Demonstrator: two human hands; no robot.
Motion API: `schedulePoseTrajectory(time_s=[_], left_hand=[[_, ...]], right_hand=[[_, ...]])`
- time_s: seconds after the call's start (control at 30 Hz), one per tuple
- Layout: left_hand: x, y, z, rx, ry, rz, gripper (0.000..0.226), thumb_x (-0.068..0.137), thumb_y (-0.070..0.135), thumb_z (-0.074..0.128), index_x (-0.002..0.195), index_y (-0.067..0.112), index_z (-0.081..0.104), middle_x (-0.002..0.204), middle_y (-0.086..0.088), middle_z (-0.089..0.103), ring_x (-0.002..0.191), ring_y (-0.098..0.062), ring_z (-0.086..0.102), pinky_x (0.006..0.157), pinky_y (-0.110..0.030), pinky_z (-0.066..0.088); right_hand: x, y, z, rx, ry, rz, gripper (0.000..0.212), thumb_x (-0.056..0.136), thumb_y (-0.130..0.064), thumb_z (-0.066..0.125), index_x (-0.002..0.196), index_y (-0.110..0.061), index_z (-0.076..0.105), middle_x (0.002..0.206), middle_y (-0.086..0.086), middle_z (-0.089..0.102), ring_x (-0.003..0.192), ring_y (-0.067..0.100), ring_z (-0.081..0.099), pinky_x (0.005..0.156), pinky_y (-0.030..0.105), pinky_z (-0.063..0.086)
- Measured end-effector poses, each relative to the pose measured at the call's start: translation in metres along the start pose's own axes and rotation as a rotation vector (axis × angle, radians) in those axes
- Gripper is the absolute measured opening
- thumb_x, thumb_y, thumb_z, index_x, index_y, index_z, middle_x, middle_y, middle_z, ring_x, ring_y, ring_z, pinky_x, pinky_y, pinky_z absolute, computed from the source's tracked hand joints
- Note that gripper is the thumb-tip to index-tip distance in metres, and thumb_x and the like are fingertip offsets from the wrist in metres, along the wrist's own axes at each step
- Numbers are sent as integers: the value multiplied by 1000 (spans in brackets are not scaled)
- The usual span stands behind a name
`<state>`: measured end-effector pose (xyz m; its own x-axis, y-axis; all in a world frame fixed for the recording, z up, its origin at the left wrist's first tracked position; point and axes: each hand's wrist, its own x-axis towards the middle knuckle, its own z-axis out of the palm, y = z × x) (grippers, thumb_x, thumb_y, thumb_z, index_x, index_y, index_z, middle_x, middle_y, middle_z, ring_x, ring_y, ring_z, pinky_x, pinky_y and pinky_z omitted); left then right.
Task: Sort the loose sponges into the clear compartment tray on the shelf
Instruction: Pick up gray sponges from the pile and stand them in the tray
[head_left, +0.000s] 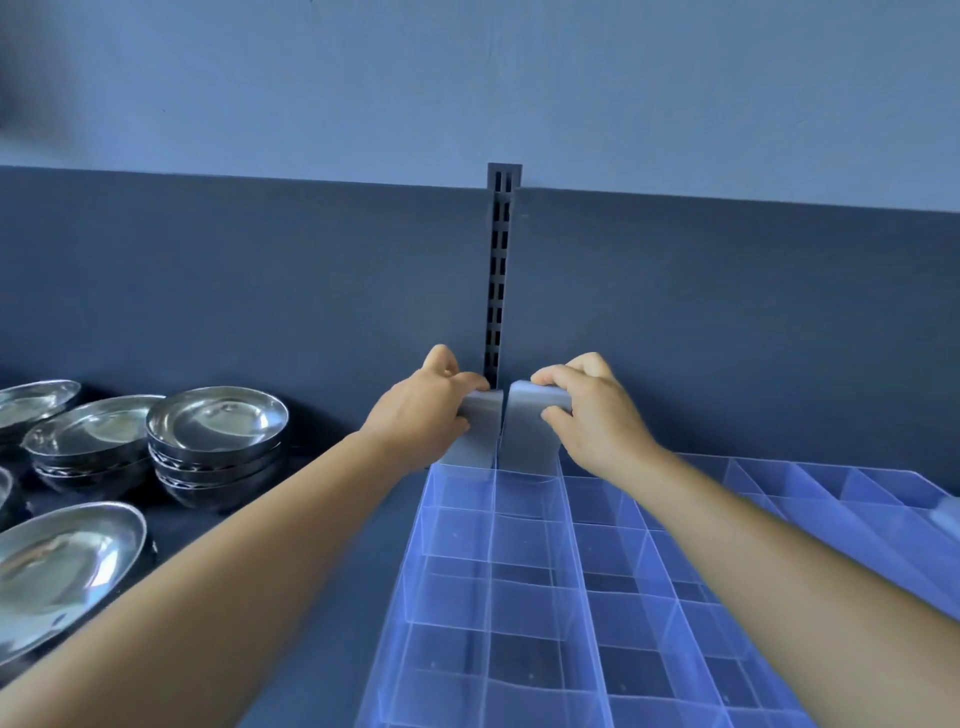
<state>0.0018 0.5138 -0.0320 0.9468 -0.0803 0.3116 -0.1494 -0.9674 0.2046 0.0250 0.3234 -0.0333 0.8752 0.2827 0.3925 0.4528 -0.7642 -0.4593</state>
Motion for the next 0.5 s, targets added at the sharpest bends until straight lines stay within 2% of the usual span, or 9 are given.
schedulePoseTrajectory(time_s=[0.07, 0.17, 0.33, 0.43, 0.5], left_hand=[[2, 2, 6, 66, 0, 21, 46, 92, 17, 51, 136, 30, 46, 122, 0, 36, 89, -23, 51, 71, -34, 48], [6, 1, 13, 157, 29, 44, 48, 91, 17, 53, 137, 29, 43, 119, 0, 41, 109, -22, 45, 73, -33, 47], [5, -5, 18, 206, 10, 65, 39, 92, 12, 50, 128, 25, 51, 115, 1, 45, 108, -20, 45, 72, -33, 50], [2, -4, 17, 215, -7, 86, 38, 94, 18, 50, 131, 26, 50, 118, 2, 45, 110, -19, 44, 72, -29, 45], [-1, -1, 13, 211, -14, 88, 44, 94, 25, 52, 137, 27, 45, 122, 2, 44, 115, -19, 43, 78, -27, 41]], right_hand=[[1, 2, 5, -54, -10, -15, 30, 92, -11, 51, 119, -22, 58, 113, -4, 43, 92, 21, 49, 80, 35, 47], [2, 5, 14, -191, -34, -45, 30, 93, -13, 50, 122, -21, 56, 118, -3, 48, 106, 20, 43, 82, 35, 46], [1, 8, 21, -324, -96, -17, 25, 95, -12, 45, 116, -13, 58, 121, -4, 49, 109, 21, 42, 83, 40, 50], [-1, 5, 18, -373, -145, -43, 27, 95, -16, 46, 120, -15, 54, 124, -4, 45, 111, 21, 40, 86, 38, 47], [-4, 2, 12, -382, -170, -45, 33, 95, -23, 48, 128, -18, 49, 131, -5, 42, 118, 21, 38, 92, 34, 43]])
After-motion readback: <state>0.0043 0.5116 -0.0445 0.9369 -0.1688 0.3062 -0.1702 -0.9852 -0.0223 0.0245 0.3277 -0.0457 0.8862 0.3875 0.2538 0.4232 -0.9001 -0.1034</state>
